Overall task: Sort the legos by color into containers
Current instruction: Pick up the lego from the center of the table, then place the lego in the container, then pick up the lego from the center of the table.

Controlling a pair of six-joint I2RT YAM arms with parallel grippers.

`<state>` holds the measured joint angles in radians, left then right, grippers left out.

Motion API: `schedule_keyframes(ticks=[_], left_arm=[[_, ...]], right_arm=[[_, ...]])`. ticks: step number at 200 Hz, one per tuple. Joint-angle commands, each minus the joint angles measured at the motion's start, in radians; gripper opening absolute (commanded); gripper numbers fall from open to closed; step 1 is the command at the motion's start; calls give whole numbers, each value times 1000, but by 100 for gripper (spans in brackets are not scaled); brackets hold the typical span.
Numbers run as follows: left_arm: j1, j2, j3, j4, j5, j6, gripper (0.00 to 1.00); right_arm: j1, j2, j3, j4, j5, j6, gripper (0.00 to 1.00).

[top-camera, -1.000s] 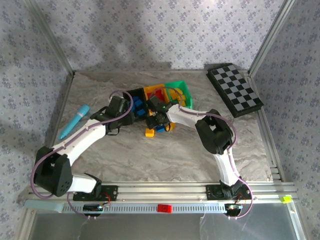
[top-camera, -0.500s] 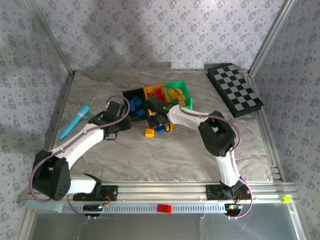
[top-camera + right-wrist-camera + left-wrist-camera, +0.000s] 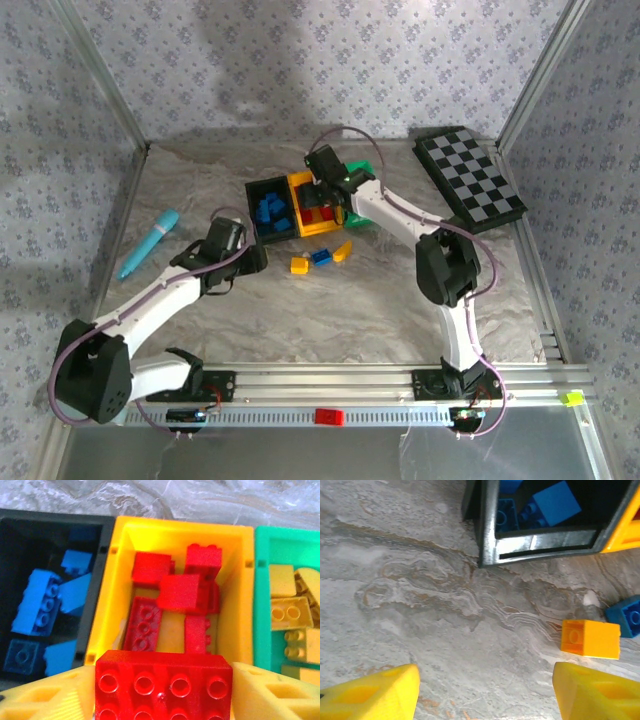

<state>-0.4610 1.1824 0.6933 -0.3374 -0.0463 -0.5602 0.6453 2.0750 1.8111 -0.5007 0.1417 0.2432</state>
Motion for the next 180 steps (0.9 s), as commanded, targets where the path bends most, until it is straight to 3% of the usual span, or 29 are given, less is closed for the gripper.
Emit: schedule_keyframes(ticks=[1,41,110,151,180], left_arm=[[-25,-17,-21,74,78,-2,70],[-71,2,-33,122,86,20,72],[-123,131,24,171,113,47,73],[-127,135,5,221,47,10,72],[-127,149,28,215,63,16,72]], right_arm=[[-11,45,54,-58,-25,-12,75],[10,-34,-60,-28,-40,-15,77],[59,-295,-477,44,-19,76,73],[79,-319,-598,58,-14,139,69],[80,-292,-609,62,16,158,70]])
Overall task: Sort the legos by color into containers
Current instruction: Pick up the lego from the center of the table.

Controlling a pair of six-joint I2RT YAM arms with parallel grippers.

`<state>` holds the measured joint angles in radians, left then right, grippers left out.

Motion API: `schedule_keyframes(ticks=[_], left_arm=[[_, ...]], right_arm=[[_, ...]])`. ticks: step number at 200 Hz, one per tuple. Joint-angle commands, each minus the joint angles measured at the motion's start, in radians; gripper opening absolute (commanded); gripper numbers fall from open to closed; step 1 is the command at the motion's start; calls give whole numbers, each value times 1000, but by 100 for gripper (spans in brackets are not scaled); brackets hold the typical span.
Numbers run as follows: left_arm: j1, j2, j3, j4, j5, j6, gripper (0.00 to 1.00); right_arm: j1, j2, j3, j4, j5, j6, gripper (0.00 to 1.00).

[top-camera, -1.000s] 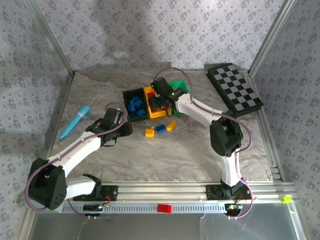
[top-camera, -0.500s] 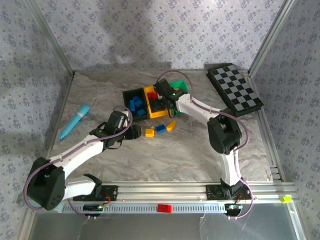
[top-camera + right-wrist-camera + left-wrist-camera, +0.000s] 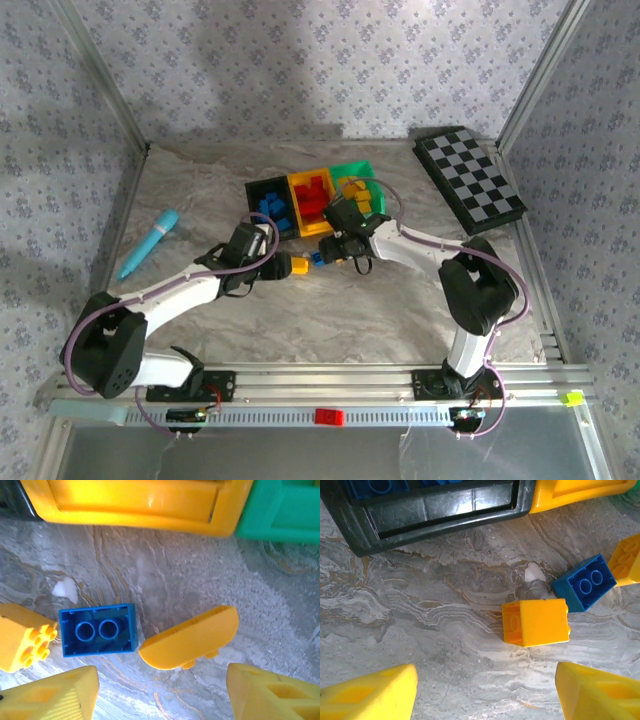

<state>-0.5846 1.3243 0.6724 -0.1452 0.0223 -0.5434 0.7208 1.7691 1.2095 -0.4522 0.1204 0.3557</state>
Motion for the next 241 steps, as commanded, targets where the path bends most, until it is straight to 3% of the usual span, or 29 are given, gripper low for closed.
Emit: schedule_keyframes(ticks=[1,65,115,171,241], left_arm=[[-3,7,50,21,-5,0,73],[-4,-29,23,7,-18,-5,72],[-3,-27,14,23,-6,-12,72],[-4,-13,26,20,12,-7,72],[-3,-25,0,29,-9,-6,72]], right_arm=[[3,15,-7,14,37,46,70],[-47,86,25,32,13,92,70],[-89,99,-6,120,-73,115,64],[-97,150,18,104,-52,116,56],[-112,93,-38,77,-17,86,26]])
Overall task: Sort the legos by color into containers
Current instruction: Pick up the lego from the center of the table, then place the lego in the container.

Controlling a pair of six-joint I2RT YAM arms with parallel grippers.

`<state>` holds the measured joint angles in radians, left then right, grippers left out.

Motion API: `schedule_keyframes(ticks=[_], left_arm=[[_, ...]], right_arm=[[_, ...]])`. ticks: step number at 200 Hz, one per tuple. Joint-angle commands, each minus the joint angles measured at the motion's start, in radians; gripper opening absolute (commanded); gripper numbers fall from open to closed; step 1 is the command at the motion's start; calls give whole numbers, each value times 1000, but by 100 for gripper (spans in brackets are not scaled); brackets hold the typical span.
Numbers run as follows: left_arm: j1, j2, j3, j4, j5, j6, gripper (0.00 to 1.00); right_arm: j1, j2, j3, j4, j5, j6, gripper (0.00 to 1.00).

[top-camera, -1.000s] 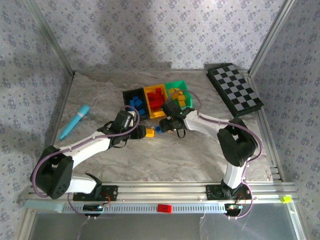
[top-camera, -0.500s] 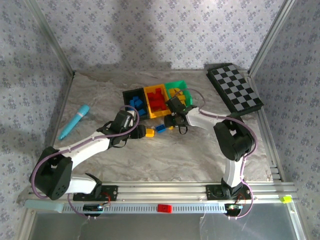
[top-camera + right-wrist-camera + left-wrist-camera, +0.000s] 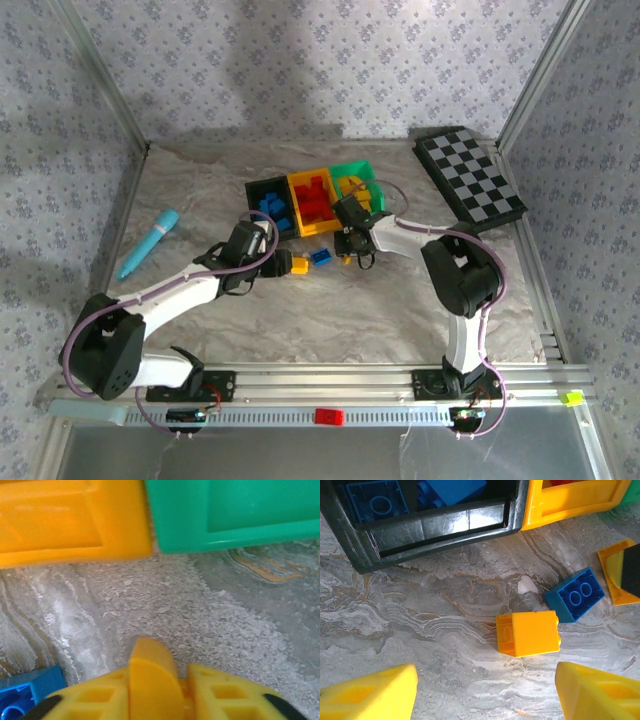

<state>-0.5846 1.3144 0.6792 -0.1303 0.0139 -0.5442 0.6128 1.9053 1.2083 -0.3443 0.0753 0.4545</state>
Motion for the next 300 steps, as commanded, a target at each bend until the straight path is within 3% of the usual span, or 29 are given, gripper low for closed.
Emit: schedule_keyframes(ticks=[1,42,97,153,181,196,205,300], left_arm=[[-4,-15,-6,15,0,-5,72],[-5,-2,4,27,11,-11,72],[-11,26,10,30,37,-16,72],[-59,92,62,20,48,-14,73],[-87,160,118,-1,51,-10,73],[-99,196,149,-11,50,-10,73],[-102,220,168,-19,50,-10,73],[-105,386,304,-144,-1,11,65]], right_arm=[[-4,-44,-40,-31,28,-13,26],[-7,-70,-48,-40,25,-31,7],[-22,-123,-24,-56,37,-70,5],[-120,-46,231,-101,25,-143,8],[-171,26,362,-134,40,-174,19],[-195,81,443,-186,14,-184,51],[-198,98,467,-200,12,-188,58],[-186,-88,209,-121,18,-198,61]])
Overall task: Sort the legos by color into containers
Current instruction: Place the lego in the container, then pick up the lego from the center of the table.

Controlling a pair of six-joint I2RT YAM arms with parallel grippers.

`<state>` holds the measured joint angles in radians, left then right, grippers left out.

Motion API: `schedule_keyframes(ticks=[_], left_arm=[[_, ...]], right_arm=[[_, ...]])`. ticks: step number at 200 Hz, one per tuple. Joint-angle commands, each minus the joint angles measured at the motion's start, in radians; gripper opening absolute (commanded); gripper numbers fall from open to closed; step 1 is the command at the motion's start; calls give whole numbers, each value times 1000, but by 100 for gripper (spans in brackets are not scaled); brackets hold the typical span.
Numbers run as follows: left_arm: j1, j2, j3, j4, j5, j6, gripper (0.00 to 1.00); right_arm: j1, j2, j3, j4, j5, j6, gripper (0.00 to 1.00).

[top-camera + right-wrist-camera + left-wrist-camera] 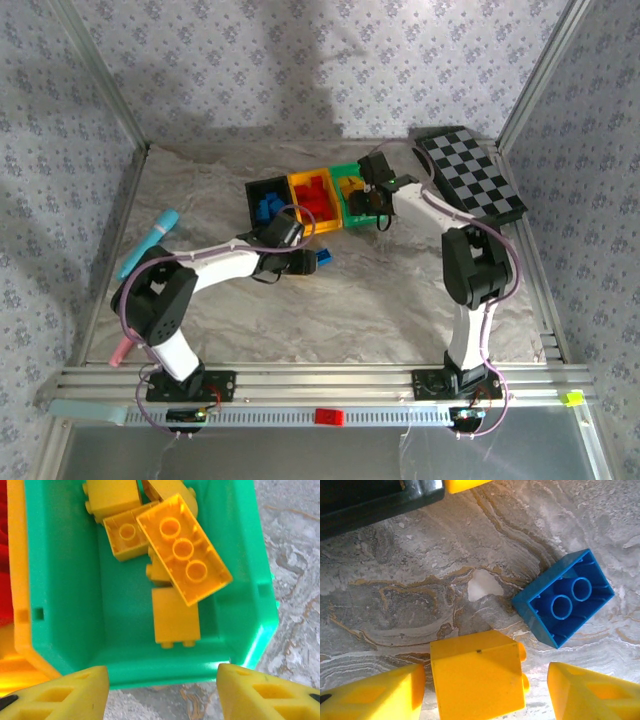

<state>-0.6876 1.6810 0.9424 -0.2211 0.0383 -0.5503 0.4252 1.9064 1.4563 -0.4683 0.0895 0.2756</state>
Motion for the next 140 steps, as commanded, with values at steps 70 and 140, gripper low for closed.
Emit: schedule_keyframes(ticks=[70,140], left_arm=[[-1,48,72,-70,-28,16,44],[-2,-22,188,-159,-49,29,32]], right_arm=[[20,-225,-174,28,30,-47,61],[23,-357,-399,104,45,-28,61]])
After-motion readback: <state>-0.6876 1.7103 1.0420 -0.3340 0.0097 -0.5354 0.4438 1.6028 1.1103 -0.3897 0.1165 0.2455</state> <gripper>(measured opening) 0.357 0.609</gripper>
